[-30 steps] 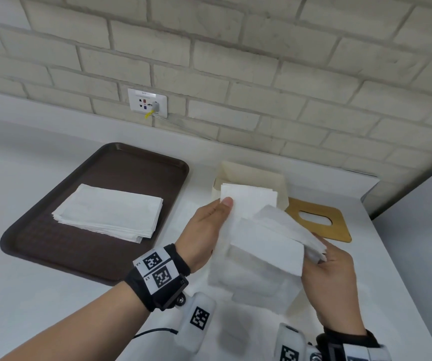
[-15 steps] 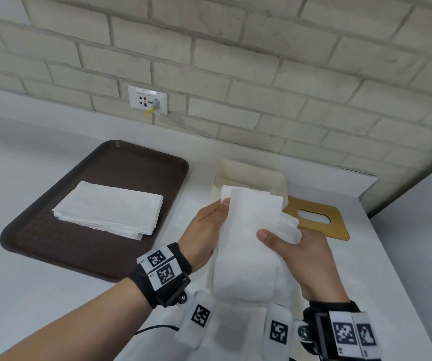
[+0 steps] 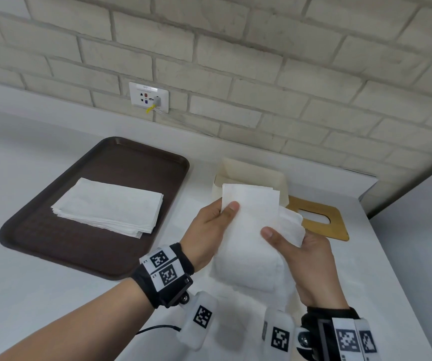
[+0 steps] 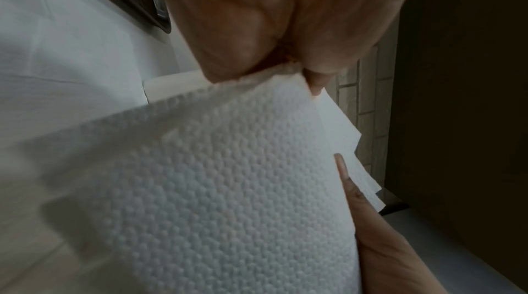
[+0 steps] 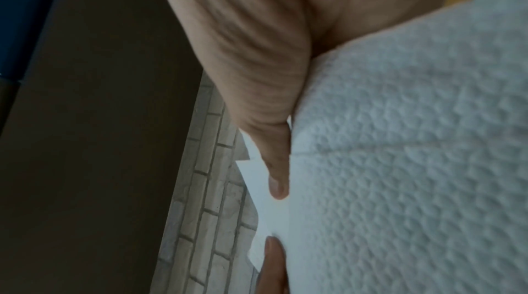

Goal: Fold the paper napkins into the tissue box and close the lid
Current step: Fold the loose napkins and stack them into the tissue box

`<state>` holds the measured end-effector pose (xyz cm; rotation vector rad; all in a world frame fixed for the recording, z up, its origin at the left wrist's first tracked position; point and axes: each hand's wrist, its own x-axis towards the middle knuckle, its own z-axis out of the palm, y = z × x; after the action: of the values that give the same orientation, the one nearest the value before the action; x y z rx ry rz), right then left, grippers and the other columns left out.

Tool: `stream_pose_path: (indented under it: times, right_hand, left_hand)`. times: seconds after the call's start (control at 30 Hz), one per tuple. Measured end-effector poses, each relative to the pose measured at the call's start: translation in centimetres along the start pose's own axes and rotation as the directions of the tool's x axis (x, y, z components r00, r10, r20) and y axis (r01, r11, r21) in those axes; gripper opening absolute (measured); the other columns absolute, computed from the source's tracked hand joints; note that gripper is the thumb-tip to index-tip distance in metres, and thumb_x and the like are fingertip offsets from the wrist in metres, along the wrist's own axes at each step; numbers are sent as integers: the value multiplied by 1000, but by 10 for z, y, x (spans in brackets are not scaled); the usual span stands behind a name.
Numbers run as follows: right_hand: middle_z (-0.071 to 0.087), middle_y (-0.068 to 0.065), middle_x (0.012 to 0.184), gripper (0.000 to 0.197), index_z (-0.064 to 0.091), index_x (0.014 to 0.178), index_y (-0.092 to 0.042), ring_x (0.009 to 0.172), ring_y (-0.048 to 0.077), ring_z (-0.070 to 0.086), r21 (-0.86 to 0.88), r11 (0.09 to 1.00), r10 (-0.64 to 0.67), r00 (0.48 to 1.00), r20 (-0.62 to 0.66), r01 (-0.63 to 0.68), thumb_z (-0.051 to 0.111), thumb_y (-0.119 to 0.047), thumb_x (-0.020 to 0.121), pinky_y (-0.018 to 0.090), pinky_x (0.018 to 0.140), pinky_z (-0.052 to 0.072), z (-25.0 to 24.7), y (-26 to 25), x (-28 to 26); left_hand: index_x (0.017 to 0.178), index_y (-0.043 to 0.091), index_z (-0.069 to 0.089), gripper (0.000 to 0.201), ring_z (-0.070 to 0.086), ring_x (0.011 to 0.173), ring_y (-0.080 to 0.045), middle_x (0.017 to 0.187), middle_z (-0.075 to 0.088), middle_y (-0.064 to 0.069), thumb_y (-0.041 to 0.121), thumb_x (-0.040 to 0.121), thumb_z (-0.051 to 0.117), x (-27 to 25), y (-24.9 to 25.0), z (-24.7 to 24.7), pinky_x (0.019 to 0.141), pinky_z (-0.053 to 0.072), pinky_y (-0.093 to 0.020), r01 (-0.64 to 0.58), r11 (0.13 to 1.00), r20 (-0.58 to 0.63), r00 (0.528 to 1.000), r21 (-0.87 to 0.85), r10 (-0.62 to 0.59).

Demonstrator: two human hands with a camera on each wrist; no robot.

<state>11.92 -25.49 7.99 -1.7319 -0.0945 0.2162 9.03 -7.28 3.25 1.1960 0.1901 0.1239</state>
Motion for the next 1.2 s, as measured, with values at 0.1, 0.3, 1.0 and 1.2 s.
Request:
stream_pose_path:
  times: [0.1, 0.3, 1.0, 1.2]
  right_hand:
    - [81, -1, 97, 23, 80, 98, -20, 93, 17, 77, 76, 997, 28, 999, -23, -26, 84, -25, 76, 45, 89, 59, -3, 2, -3]
    - [81, 0, 96, 19, 78, 98, -18, 89, 19, 78, 168, 986, 41, 990, -136, -18, 80, -21, 80, 45, 88, 59, -26, 3, -8]
    - [79, -14, 90, 14, 78, 90, -25, 86, 7, 74, -164, 968, -193, 981, -5, 190, 87, -25, 79, 45, 87, 60, 4, -12, 13]
    - [77, -20, 89, 14, 78, 92, -28, 84, -1, 72, -236, 948, -225, 974, -16, 215, 86, -25, 81, 24, 76, 54, 4, -8, 13]
  left_hand:
    - [128, 8, 67, 32, 70, 117, -34, 123, 75, -13, 26, 111, 46, 0, 1, 5, 104, 55, -53, 4, 999, 3, 1000, -35, -4]
    - [129, 5, 66, 33, 70, 117, -34, 123, 75, -14, 25, 111, 46, 12, 7, -3, 102, 55, -50, -4, 994, -78, 997, -112, -5]
    - [120, 23, 74, 30, 74, 108, -23, 116, 78, -1, 13, 109, 48, -4, 15, 8, 92, 60, -40, -44, 985, 38, 999, 167, 38]
    - [133, 15, 67, 50, 69, 122, -20, 127, 75, -3, 50, 110, 39, -5, 14, 11, 108, 52, -41, 59, 998, 52, 997, -38, -57]
